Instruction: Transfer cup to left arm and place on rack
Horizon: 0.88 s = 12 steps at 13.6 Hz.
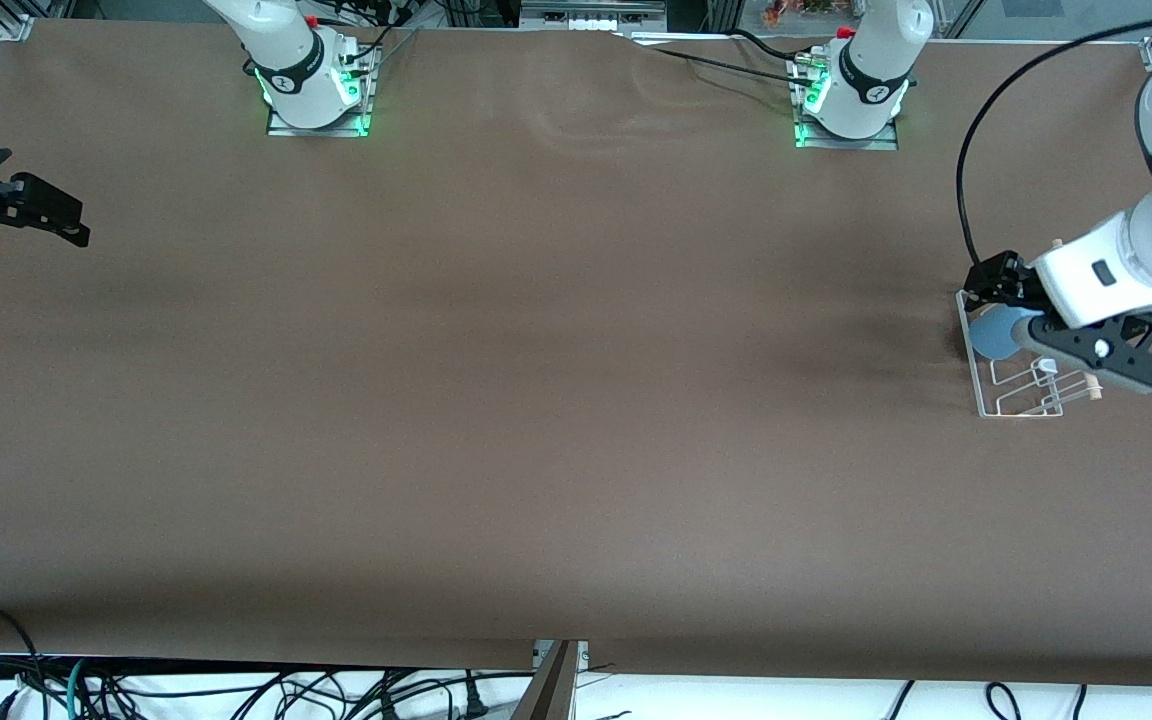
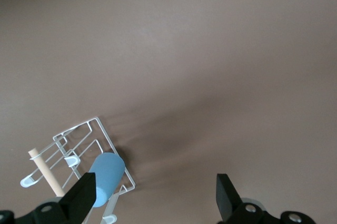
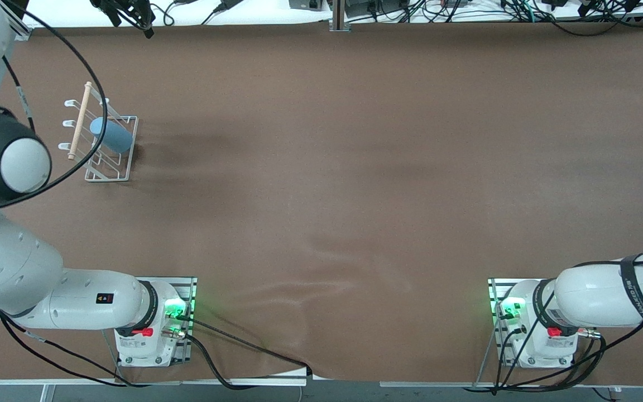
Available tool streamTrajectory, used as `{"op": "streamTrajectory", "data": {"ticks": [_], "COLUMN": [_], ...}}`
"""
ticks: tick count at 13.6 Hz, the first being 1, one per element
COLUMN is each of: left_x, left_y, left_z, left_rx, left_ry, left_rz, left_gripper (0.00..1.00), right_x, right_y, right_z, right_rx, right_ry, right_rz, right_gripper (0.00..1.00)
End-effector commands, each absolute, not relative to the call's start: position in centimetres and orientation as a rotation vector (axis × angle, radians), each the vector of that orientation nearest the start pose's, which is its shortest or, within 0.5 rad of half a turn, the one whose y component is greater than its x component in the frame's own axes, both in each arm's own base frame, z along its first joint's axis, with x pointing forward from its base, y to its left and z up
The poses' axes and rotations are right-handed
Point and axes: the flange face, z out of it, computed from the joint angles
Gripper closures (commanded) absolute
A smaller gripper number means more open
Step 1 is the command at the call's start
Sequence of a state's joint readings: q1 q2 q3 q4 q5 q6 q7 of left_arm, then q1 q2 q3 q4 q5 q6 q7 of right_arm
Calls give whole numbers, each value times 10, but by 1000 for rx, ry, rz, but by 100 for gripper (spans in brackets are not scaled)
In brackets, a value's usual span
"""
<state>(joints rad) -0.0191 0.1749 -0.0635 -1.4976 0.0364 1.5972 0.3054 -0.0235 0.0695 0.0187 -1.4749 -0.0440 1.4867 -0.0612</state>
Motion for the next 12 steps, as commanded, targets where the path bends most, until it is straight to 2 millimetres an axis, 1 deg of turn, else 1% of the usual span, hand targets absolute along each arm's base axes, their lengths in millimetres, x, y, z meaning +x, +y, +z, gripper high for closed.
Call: {"op": "streamTrajectory", "data": {"ticks": [1,2,3,4,5,7,12], "left_x": [555,546,543,548,552,552,553], "left_y": [-58,-65,-68,-64,-60,-53,-37], "left_z": [568,568,559,552,551,556,551], "left_rx": [-3095,-3141,-3162,-3162,-3156,-3150,-3123], "left_ry": [446,312,273,263,247,225,186], "left_rz": [49,27,40,55,23,-12,9], "left_gripper": [0,0,0,0,0,0,0], "right_x": [565,565,565,565,565,565,565], "right_y": [-9,-8,-9,-9,-9,-9,-8], "right_z": [621,621,621,621,622,622,621], "right_rx": [-3164,-3165,-3166,-3164,-3164,-3163,-3164], "right_ry": [-97,-99,-97,-97,-95,-92,-95], "right_rz": [101,101,101,101,96,99,99], "right_gripper": [0,0,0,0,0,0,0]}}
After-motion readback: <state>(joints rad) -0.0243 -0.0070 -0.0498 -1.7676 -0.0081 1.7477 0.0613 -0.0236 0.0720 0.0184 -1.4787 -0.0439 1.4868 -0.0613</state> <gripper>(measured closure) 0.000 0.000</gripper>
